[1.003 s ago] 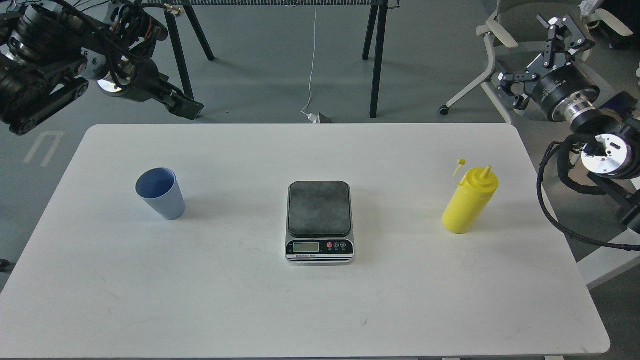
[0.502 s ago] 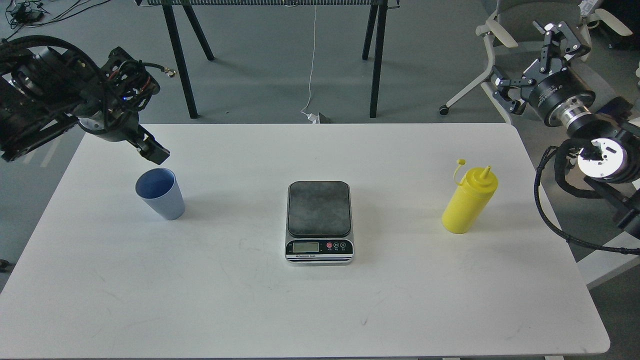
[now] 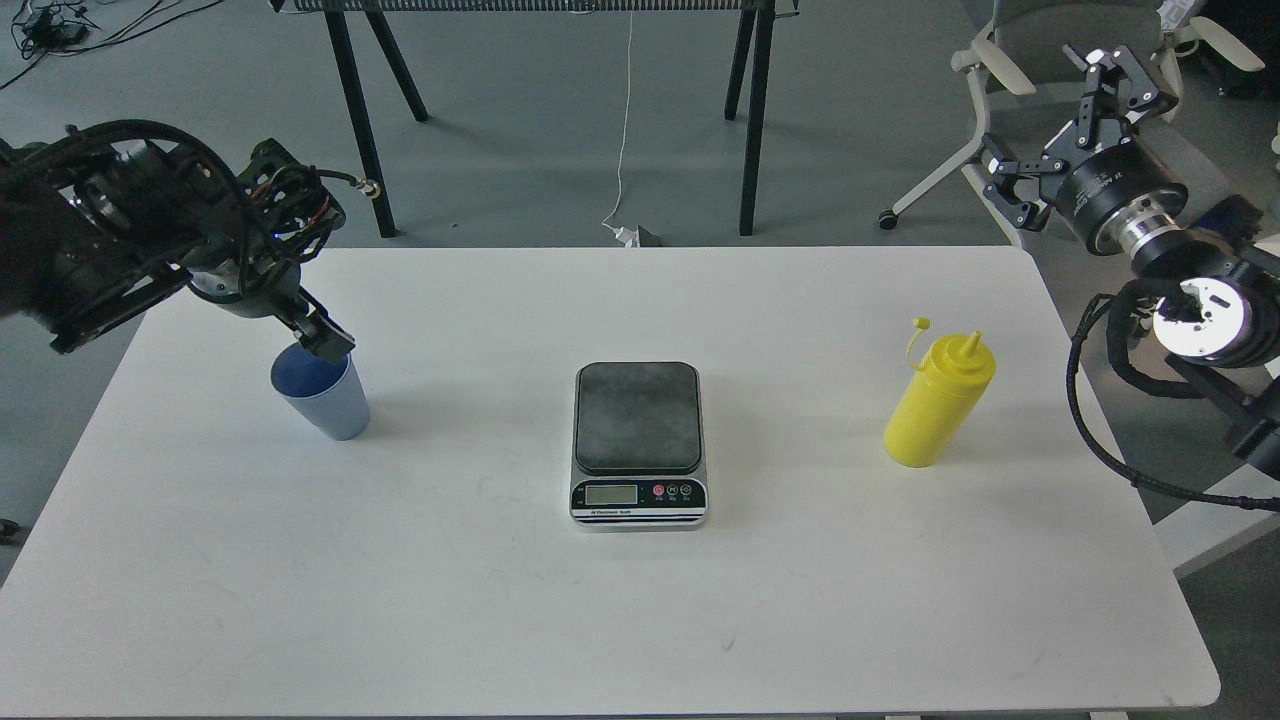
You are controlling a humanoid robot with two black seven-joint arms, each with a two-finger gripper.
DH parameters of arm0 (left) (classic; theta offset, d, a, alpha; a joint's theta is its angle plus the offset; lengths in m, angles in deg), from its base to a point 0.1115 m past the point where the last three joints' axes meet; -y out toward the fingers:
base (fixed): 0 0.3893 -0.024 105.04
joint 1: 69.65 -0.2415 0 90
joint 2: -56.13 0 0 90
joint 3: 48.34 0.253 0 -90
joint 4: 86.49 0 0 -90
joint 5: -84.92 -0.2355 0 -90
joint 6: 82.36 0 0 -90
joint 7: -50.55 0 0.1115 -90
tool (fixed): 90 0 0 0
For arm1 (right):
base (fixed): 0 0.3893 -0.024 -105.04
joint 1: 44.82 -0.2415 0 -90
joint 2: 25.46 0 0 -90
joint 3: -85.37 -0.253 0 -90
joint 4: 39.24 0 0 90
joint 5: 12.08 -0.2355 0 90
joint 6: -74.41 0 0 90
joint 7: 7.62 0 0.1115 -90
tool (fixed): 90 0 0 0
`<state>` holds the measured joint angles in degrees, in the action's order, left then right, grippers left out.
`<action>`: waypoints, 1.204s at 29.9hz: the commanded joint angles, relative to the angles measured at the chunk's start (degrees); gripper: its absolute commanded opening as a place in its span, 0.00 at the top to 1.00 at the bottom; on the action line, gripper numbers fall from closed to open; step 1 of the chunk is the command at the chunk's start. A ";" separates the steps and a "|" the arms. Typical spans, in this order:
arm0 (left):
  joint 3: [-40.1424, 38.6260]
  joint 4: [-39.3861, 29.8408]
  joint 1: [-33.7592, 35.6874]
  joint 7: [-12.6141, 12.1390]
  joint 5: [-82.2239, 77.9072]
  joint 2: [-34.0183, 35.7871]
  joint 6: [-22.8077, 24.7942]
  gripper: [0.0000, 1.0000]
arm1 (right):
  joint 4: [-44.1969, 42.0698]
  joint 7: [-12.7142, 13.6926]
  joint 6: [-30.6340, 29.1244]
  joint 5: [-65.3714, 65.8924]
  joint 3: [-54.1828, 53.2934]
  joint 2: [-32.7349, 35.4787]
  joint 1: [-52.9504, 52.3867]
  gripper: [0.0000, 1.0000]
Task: Pour seasoning into cup on scale with both arms
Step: 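Lower the left gripper onto the blue cup rim and grasp it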
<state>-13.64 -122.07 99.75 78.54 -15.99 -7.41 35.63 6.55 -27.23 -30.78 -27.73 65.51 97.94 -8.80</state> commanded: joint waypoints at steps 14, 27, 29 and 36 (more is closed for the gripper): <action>0.11 3.94 -3.19 0.01 -0.07 -1.05 -1.27 0.00 | 0.09 0.01 -0.01 0.00 -0.26 0.09 0.81 0.01; 0.11 11.15 -6.36 0.01 0.10 -5.01 -1.89 0.00 | 0.00 0.01 -0.01 0.00 -0.26 0.17 1.07 0.01; 0.11 11.15 -6.45 0.01 0.10 -5.27 -1.89 0.00 | 0.09 0.01 -0.01 0.00 -0.26 0.26 1.07 0.01; 0.11 11.15 -7.24 0.01 0.10 -5.62 -1.89 0.00 | 0.00 0.01 -0.01 0.00 -0.26 0.35 1.16 0.01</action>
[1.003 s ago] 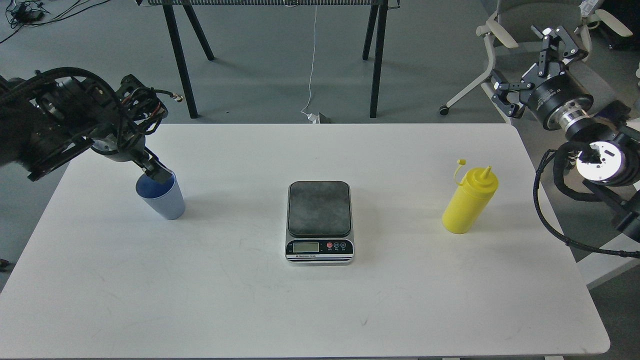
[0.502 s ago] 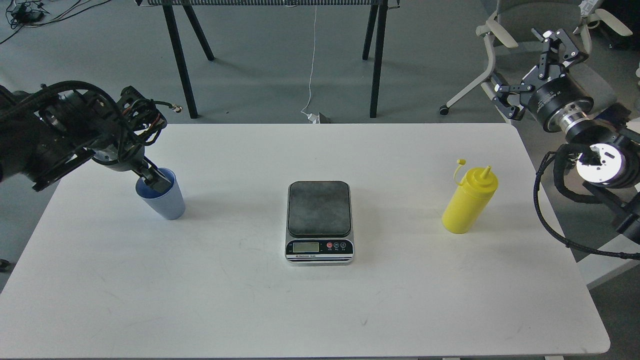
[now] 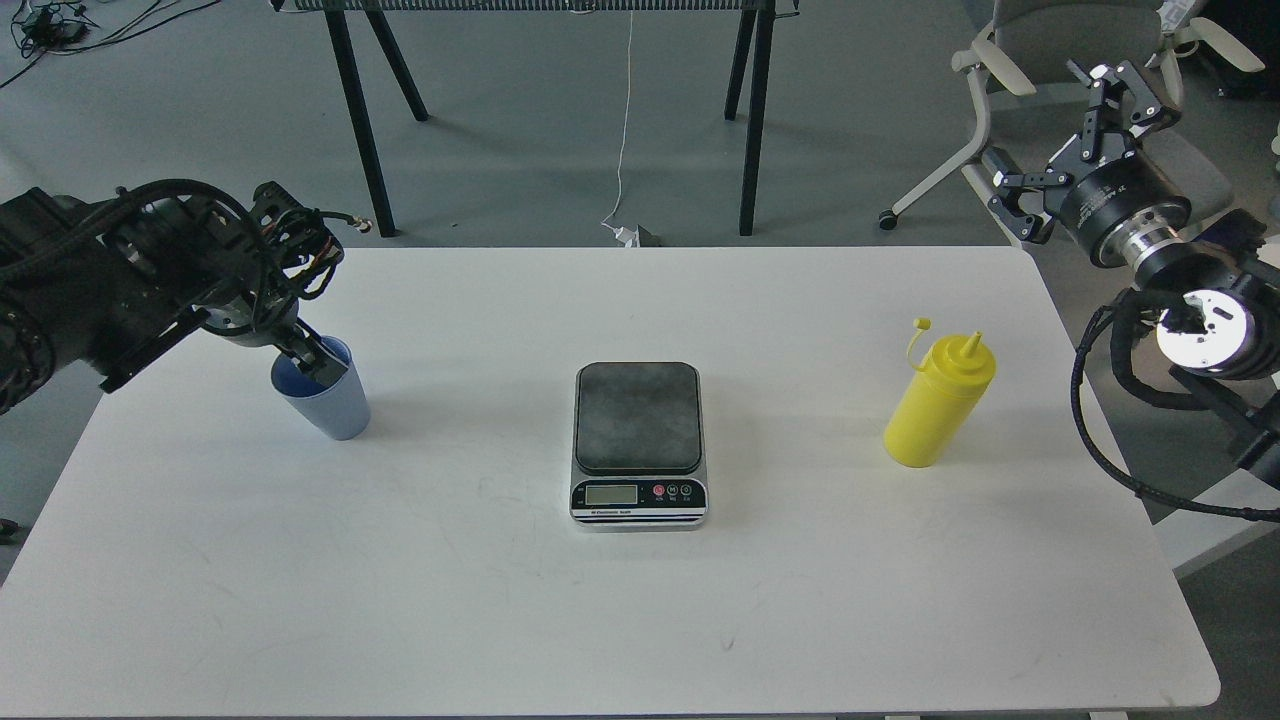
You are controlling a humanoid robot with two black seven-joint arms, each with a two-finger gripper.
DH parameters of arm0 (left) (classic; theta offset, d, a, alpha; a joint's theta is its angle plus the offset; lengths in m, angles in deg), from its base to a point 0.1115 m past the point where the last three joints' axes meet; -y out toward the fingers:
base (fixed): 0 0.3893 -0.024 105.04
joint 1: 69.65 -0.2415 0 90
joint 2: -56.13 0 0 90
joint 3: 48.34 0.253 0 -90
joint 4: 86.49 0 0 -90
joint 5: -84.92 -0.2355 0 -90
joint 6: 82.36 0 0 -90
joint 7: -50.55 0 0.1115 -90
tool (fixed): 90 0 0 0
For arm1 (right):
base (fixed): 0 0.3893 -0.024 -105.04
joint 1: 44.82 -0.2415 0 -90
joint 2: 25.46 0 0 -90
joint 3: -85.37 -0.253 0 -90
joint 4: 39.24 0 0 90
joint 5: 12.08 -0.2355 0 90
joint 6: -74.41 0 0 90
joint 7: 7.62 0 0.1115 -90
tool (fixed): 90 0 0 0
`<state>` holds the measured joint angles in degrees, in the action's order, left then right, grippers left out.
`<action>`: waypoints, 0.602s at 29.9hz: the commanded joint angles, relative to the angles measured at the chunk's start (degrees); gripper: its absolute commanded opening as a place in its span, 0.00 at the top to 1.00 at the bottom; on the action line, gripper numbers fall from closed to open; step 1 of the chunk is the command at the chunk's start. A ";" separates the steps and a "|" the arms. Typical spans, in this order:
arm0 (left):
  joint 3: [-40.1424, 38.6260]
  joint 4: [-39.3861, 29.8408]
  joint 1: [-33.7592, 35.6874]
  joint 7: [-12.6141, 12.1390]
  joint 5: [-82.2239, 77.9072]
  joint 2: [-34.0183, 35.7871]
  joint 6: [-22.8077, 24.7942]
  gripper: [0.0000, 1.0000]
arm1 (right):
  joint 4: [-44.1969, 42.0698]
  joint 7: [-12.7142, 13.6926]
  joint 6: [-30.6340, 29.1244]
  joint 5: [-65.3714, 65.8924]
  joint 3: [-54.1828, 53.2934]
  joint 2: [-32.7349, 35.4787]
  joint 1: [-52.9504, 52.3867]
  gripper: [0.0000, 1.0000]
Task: Pour seasoning into cup on scale with both arms
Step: 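Lower the left gripper onto the blue cup rim and grasp it, then lift the blue cup with the left gripper and carry it over the scale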
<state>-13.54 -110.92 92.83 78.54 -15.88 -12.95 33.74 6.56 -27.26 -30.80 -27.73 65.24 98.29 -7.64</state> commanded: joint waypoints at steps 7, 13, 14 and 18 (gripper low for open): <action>0.01 0.00 -0.58 0.00 -0.09 0.00 0.00 0.01 | -0.01 0.04 0.00 0.00 0.01 -0.09 0.36 0.01; 0.01 0.00 -0.85 0.00 -0.09 0.17 0.09 0.04 | 0.08 0.04 0.00 0.00 -0.08 -0.09 0.62 0.01; 0.01 0.00 -0.93 0.00 -0.09 0.17 0.00 0.05 | 0.08 0.05 0.00 0.00 -0.08 -0.09 0.71 0.01; 0.01 0.00 -0.85 0.00 -0.18 0.09 0.09 0.18 | -0.01 -0.04 0.00 0.00 -0.08 -0.09 0.71 0.01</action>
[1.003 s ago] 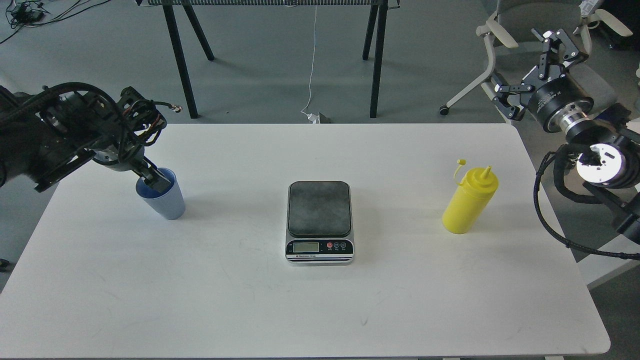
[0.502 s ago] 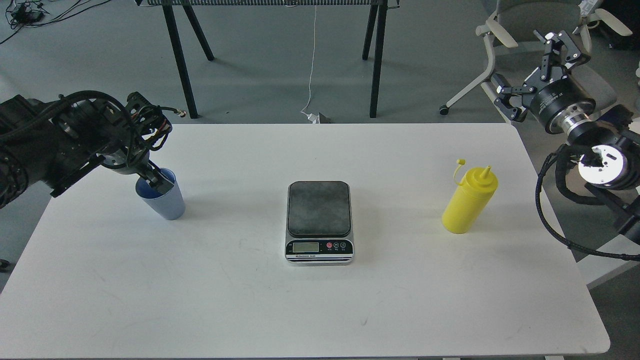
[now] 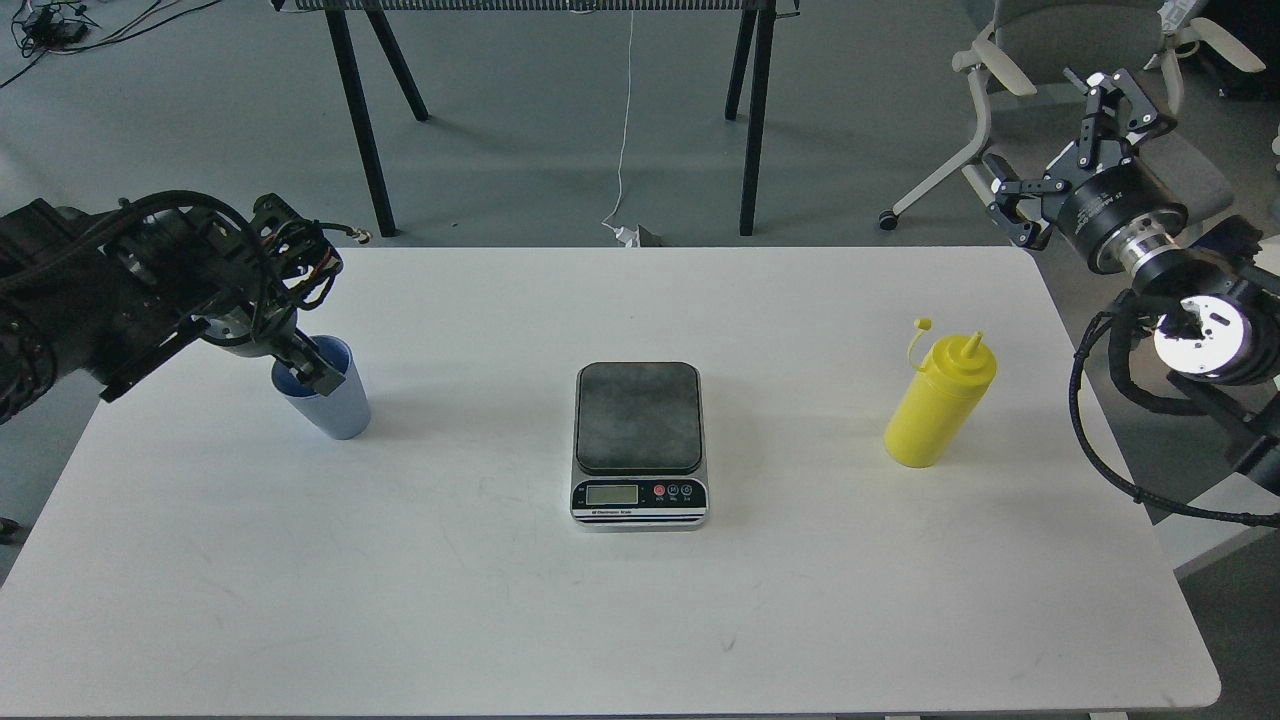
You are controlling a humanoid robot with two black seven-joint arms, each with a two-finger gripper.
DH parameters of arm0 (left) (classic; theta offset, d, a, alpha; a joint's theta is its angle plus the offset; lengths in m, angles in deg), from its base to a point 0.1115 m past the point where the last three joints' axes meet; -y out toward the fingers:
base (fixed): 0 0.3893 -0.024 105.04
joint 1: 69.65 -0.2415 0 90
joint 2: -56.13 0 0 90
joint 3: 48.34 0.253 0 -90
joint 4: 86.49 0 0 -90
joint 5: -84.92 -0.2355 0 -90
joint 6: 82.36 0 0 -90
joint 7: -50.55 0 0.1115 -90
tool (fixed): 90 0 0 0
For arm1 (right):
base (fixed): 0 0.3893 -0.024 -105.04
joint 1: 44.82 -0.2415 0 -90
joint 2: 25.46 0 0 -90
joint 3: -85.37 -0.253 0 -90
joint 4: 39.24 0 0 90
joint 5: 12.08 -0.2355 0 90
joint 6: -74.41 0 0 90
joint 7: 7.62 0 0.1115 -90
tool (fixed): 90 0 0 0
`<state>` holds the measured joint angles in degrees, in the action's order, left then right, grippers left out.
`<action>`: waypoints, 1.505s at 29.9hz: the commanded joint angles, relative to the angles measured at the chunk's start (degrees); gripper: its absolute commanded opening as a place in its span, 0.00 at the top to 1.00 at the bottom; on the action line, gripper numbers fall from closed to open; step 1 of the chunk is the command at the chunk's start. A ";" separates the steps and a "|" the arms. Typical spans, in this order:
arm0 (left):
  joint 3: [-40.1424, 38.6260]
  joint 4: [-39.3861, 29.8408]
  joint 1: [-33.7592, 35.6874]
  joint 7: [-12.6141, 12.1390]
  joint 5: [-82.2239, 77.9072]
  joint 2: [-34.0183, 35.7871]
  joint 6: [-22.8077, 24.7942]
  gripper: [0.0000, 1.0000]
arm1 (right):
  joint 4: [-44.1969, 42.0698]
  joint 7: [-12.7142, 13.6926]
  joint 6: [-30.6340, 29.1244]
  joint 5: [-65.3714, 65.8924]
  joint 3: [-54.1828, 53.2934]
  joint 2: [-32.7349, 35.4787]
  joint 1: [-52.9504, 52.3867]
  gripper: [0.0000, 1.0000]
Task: Pour seasoning into cup on scale with both arms
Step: 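Lift the blue cup with the left gripper and carry it over the scale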
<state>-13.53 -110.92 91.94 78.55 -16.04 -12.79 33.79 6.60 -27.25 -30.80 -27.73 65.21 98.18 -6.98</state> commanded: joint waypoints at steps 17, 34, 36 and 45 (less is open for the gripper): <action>3.42 -0.01 0.14 -0.01 -0.03 -0.60 0.22 0.41 | -0.05 0.03 0.09 0.00 -0.05 0.02 0.31 0.01; 3.69 -0.01 0.75 -0.01 0.06 -1.30 1.85 0.73 | -0.14 -0.06 0.09 0.00 -0.05 0.02 0.57 0.01; 3.69 -0.01 0.75 -0.01 0.32 -1.30 1.85 0.77 | -0.49 0.03 0.09 0.00 -0.05 0.02 0.57 0.01; 2.81 -0.01 2.07 -0.01 1.03 -1.39 1.85 0.92 | -0.93 -0.06 0.18 0.00 0.04 -0.15 0.75 0.01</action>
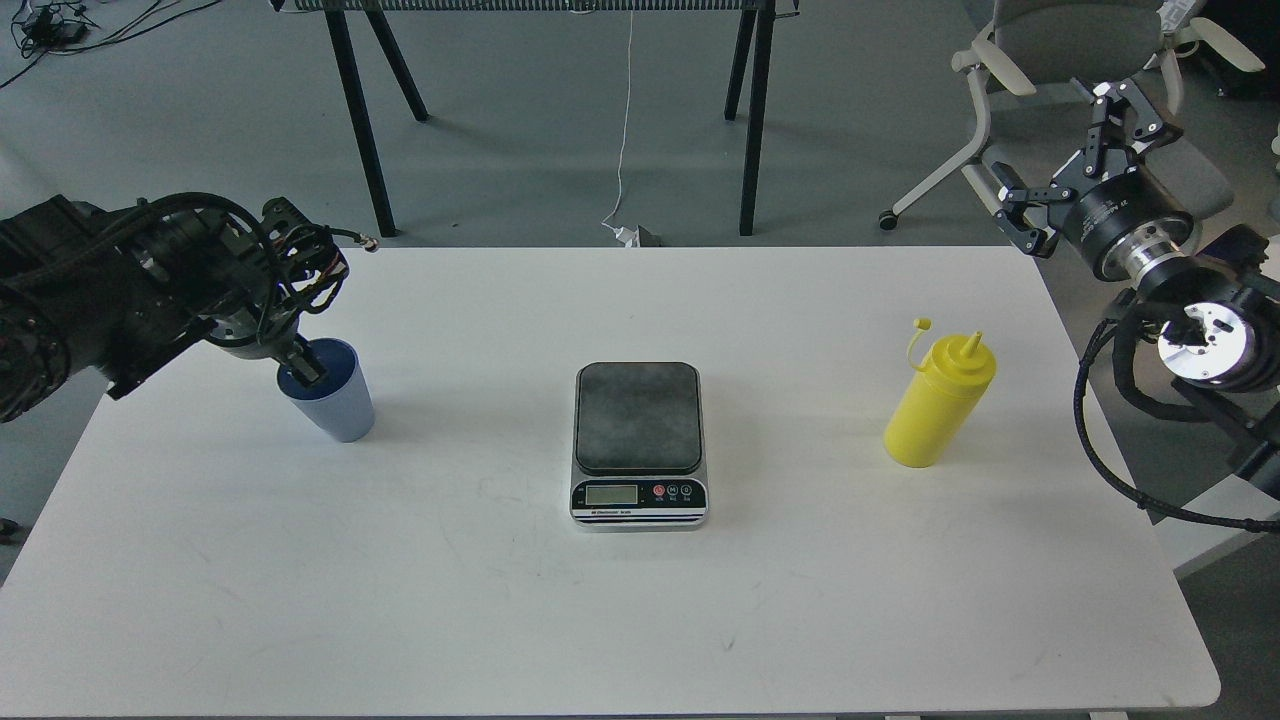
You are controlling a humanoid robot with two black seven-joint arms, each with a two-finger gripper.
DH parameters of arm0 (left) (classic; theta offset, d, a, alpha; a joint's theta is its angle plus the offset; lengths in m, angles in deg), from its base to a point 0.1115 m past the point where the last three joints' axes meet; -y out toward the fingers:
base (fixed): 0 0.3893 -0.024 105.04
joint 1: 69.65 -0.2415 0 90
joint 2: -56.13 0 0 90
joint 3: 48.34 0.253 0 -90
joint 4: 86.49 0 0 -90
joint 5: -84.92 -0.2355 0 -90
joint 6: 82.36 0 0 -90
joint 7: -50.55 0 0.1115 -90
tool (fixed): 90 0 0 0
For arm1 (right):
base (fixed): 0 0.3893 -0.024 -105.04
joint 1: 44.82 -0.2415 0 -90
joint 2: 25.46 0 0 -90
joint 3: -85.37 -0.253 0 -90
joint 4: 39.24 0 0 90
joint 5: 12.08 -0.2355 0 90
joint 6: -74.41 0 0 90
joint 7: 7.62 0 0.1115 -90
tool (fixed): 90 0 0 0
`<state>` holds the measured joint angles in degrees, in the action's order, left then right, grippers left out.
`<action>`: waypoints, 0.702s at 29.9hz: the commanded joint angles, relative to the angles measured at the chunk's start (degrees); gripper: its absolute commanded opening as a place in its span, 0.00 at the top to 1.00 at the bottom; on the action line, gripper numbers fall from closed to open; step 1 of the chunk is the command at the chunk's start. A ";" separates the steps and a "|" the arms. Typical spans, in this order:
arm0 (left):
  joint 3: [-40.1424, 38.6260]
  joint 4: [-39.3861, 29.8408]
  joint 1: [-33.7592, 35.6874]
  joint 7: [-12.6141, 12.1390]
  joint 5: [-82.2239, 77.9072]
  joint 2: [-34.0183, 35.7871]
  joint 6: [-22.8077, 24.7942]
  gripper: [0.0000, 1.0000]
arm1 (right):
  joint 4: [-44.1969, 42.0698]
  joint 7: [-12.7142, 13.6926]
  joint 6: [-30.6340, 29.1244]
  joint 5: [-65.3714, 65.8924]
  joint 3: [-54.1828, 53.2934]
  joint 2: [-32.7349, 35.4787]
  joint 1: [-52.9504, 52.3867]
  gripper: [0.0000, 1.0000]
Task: Pour seasoning into cup on scale with both arms
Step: 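Lift the blue cup with the left gripper and carry it over the scale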
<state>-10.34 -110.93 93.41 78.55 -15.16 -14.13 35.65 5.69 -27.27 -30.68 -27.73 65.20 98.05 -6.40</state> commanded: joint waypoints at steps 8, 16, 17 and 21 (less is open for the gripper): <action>-0.47 0.00 1.47 0.00 1.74 0.03 0.00 0.93 | -0.02 0.05 -0.02 0.00 -0.04 -0.20 0.61 0.01; -0.47 0.00 1.48 0.00 1.74 0.03 0.00 0.93 | -0.02 -0.04 0.07 0.00 -0.04 -0.20 0.61 0.01; -0.47 -0.08 1.56 0.00 1.74 0.03 0.00 0.93 | -0.02 0.05 -0.02 0.00 -0.04 -0.20 0.61 0.01; -0.47 0.00 1.83 0.00 1.74 0.03 0.00 0.94 | -0.02 -0.04 0.07 0.00 -0.04 -0.20 0.61 0.01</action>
<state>-10.80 -110.99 95.15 78.54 -13.43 -14.09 35.65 5.67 -27.23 -30.66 -27.73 65.15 97.84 -5.79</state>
